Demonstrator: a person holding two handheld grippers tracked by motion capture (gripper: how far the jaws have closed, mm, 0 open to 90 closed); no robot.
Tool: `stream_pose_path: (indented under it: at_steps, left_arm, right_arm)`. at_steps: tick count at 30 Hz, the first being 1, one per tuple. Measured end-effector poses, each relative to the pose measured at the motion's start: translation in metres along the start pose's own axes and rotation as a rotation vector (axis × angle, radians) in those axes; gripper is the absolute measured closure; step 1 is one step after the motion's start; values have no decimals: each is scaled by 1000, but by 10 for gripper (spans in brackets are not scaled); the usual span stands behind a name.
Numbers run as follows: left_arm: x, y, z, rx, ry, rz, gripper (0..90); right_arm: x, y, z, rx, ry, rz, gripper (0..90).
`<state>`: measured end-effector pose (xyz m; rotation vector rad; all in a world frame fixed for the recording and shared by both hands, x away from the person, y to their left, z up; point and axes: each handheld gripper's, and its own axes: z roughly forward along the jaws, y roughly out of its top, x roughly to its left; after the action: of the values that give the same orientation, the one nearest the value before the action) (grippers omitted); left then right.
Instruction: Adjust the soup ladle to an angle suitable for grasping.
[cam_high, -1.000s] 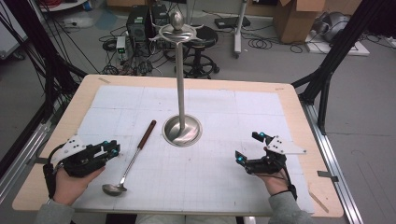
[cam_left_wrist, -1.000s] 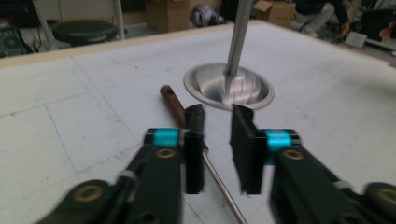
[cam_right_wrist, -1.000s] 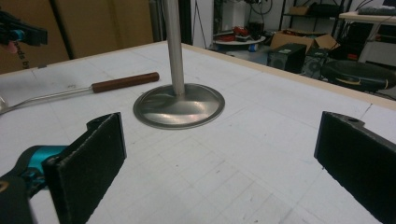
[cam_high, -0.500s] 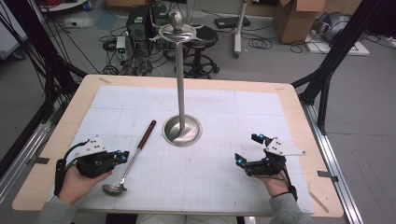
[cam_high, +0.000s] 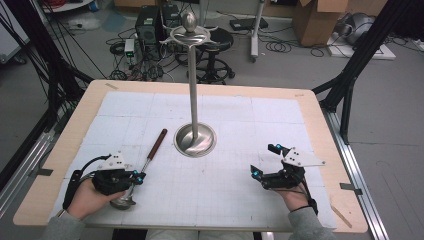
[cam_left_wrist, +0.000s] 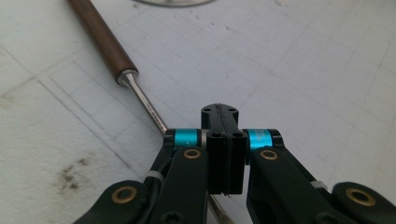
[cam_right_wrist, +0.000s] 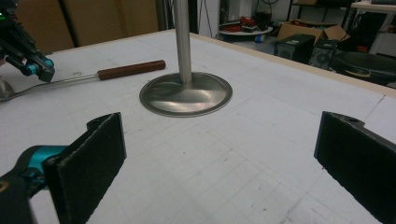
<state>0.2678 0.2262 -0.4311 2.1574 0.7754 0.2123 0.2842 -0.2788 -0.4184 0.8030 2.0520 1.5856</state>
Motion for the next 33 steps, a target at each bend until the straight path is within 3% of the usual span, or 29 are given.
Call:
stream_pose_path:
  at_steps: [6,17,33]
  left_arm:
    - [-1,-1,6,55,-5,9,897]
    - [2,-5,8,66,-14,-15,897]
    - [5,-6,1,103,-5,-5,898]
  right_arm:
    - [0,0,0,4,2,-1,10]
    - [2,-1,2,20,11,-15,10]
    - [3,-1,2,24,19,-16,10]
